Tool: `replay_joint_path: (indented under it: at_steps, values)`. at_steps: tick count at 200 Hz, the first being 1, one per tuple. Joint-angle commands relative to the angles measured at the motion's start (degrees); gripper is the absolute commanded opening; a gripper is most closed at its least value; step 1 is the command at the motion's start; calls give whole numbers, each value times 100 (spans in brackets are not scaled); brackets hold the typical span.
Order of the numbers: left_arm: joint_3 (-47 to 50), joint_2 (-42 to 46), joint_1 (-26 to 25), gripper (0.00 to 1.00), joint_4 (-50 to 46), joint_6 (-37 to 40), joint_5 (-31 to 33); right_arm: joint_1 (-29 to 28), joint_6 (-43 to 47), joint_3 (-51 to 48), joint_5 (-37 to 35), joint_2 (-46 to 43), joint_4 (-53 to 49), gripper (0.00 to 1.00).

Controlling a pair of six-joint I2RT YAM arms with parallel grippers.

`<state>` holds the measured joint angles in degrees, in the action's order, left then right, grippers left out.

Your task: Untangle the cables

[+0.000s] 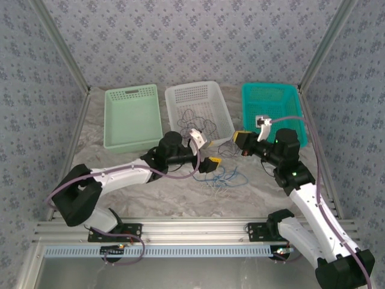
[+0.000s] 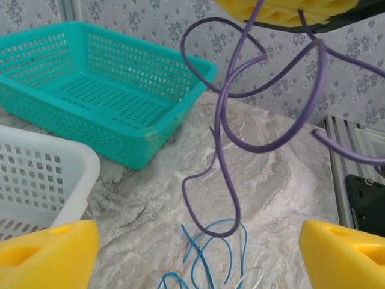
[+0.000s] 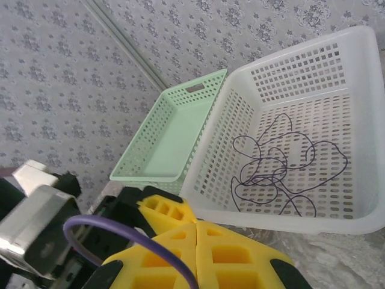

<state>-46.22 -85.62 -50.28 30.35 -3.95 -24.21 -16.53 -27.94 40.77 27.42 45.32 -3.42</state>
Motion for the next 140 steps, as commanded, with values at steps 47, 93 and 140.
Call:
replay_joint_path:
  at_steps: [47,93,140]
  values:
    - [-570,-573,-96,78,669,-118,-26,90,-652,152,351,-59,430,0]
    - [-651,-773,-96,52,1139,-379,63,136,-765,27,387,-67,535,0]
    - [-667,-553,-70,0,521,-115,449,320,-683,22,396,-137,96,0]
